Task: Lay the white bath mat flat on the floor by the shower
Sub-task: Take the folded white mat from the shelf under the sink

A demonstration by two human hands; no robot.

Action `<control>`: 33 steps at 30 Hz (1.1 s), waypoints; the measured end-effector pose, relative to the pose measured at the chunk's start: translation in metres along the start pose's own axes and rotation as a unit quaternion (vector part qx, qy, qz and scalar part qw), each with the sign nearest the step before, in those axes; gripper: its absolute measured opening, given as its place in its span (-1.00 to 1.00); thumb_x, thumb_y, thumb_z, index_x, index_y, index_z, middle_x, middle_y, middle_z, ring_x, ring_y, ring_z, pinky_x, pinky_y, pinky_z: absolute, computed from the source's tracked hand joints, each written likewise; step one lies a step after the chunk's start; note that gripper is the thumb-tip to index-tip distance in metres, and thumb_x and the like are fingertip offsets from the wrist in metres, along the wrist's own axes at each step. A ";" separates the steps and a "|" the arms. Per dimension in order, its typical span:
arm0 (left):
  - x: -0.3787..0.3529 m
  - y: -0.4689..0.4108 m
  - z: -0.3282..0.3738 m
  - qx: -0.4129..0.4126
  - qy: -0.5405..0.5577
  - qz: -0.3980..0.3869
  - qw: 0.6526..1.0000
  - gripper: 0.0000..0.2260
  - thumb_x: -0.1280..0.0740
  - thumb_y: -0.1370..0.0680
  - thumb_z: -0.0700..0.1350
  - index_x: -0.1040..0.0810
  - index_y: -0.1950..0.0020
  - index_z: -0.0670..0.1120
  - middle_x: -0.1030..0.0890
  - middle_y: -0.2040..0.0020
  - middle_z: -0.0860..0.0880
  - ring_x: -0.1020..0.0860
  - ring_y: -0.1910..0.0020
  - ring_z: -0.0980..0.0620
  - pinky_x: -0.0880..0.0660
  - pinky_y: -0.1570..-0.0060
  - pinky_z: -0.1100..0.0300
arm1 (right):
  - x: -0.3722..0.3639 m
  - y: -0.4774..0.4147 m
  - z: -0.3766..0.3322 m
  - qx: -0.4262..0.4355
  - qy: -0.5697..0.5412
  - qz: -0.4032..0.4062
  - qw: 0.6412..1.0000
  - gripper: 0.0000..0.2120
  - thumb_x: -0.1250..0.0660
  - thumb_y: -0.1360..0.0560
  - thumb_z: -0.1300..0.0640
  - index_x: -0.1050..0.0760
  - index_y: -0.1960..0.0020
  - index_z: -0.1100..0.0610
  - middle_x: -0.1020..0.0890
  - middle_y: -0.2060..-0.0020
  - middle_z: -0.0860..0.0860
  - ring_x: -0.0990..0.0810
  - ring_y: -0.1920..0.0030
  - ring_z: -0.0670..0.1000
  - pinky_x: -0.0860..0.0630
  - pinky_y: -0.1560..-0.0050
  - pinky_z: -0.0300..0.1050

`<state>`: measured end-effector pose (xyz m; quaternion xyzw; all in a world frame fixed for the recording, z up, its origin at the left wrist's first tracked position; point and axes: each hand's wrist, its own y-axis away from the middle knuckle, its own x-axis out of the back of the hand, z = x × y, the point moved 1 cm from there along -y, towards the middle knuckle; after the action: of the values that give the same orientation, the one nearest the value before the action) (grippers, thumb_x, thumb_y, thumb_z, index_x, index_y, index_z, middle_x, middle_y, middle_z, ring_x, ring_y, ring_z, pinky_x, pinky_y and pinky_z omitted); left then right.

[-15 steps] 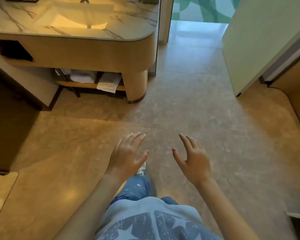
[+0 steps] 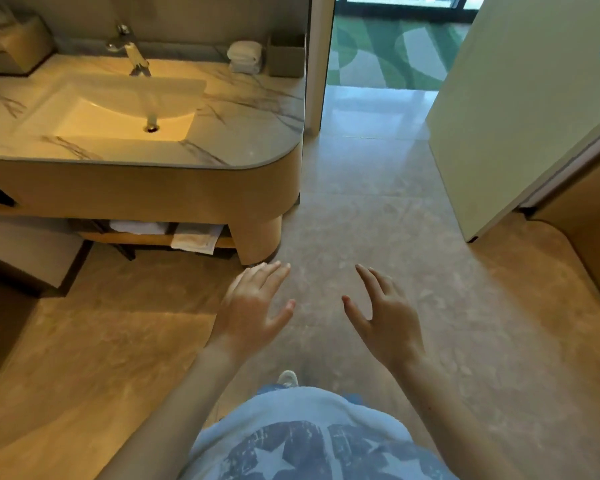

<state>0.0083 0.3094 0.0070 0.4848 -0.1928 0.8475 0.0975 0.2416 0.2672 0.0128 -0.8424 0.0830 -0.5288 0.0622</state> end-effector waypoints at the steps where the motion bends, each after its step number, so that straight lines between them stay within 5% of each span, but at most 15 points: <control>1: 0.004 -0.022 -0.006 -0.007 -0.004 0.008 1.000 -0.53 -0.22 -0.52 0.11 -0.51 -0.35 -0.08 -0.56 -0.29 -0.06 -0.48 -0.28 -0.04 -0.42 -0.27 -0.04 | 0.000 -0.022 -0.002 0.007 0.001 0.009 1.000 -0.45 -0.32 -0.52 -0.11 -0.43 -0.41 0.17 -0.56 -0.29 0.11 -0.52 -0.29 0.11 -0.52 -0.20 0.02; 8: 0.003 -0.133 -0.030 0.021 -0.003 0.024 0.999 -0.53 -0.20 -0.52 0.13 -0.53 -0.33 -0.09 -0.57 -0.27 -0.07 -0.49 -0.27 -0.05 -0.31 -0.29 0.05 | -0.004 -0.144 0.008 0.037 -0.002 0.017 0.999 -0.45 -0.29 -0.53 -0.12 -0.45 -0.39 0.20 -0.58 -0.25 0.11 -0.52 -0.28 0.11 -0.51 -0.24 0.02; 19: -0.010 -0.231 -0.060 0.209 -0.018 0.077 0.975 -0.50 -0.19 -0.52 0.11 -0.48 -0.38 -0.09 -0.53 -0.33 -0.07 -0.44 -0.33 -0.06 -0.32 -0.33 0.03 | -0.051 -0.340 0.018 0.219 -0.048 -0.061 0.973 -0.46 -0.25 -0.53 -0.14 -0.46 -0.37 0.17 -0.58 -0.24 0.08 -0.48 -0.29 0.17 -0.45 -0.26 0.12; 27: 0.007 -0.231 -0.096 0.339 -0.029 0.148 0.929 -0.51 -0.19 -0.54 0.12 -0.43 -0.43 -0.05 -0.47 -0.38 -0.02 -0.35 -0.39 0.04 -0.30 -0.31 0.19 | -0.092 -0.415 -0.042 0.349 -0.062 -0.142 0.924 -0.44 -0.17 -0.56 -0.18 -0.37 -0.44 0.12 -0.52 -0.32 0.09 -0.41 -0.34 0.16 -0.39 -0.32 0.14; 33: 0.034 -0.195 -0.151 0.378 -0.042 0.151 0.913 -0.50 -0.18 -0.55 0.13 -0.43 -0.43 -0.07 -0.48 -0.37 -0.05 -0.38 -0.37 -0.01 -0.38 -0.31 0.04 | -0.132 -0.411 -0.104 0.358 -0.056 -0.181 0.914 -0.43 -0.12 -0.56 -0.20 -0.35 -0.46 0.09 -0.49 -0.36 0.07 -0.35 -0.41 0.15 -0.30 -0.41 0.15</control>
<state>-0.0591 0.5495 0.0126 0.4859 0.0671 0.8406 -0.2300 0.1224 0.6945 0.0210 -0.7926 -0.2694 -0.4776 0.2668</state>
